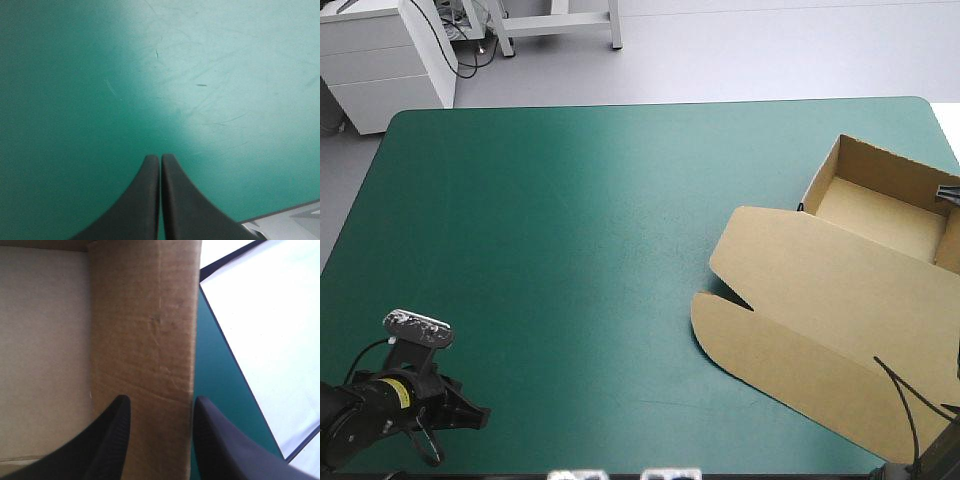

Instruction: Fold the box

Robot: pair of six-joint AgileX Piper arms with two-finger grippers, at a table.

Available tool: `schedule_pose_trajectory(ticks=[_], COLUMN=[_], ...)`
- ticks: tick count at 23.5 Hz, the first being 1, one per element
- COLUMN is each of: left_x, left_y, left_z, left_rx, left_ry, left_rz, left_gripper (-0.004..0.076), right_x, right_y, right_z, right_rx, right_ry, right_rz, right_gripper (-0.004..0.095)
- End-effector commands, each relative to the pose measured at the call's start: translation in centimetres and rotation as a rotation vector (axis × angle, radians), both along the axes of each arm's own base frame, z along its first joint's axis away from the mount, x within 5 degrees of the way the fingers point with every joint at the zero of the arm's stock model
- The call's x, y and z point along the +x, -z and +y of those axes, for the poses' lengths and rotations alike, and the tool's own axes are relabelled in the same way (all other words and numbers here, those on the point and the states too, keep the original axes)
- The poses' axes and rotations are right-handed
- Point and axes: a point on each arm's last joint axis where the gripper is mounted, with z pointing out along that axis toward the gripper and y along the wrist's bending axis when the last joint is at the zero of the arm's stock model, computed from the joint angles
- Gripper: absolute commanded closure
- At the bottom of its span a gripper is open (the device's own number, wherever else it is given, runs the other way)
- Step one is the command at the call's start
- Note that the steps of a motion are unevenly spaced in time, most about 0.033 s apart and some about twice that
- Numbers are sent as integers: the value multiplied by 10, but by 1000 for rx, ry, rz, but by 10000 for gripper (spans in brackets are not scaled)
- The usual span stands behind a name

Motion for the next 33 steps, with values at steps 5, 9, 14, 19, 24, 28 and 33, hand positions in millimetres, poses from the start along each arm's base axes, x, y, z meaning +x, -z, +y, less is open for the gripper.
schedule_pose_trajectory(ticks=[5, 9, 14, 19, 24, 28, 33], left_x=[5, 5, -2, -14, -19, -19, -19], left_y=[-8, 3, 17, 25, 26, 26, 26], left_z=[5, 6, 8, 13, 15, 15, 15], left_rx=[57, 59, 33, -6, -11, -10, -8], left_ry=[-11, -5, 11, 15, 20, 18, 18], left_rz=[-76, -103, -164, -267, -299, -300, -301], left_gripper=[731, 731, 731, 731, 731, 731, 731], right_x=[-42, -83, -153, -266, -345, -374, -368], right_y=[-87, -135, -173, -164, -74, -11, 10], right_z=[32, 65, 100, 153, 180, 189, 190], right_rx=[14, 86, 37, -72, -145, -112, -59], right_ry=[-144, -183, -242, -337, -488, -485, -490], right_rz=[-245, -450, -602, -808, -886, -894, -829], right_gripper=[514, 564, 662, 886, 926, 926, 926])
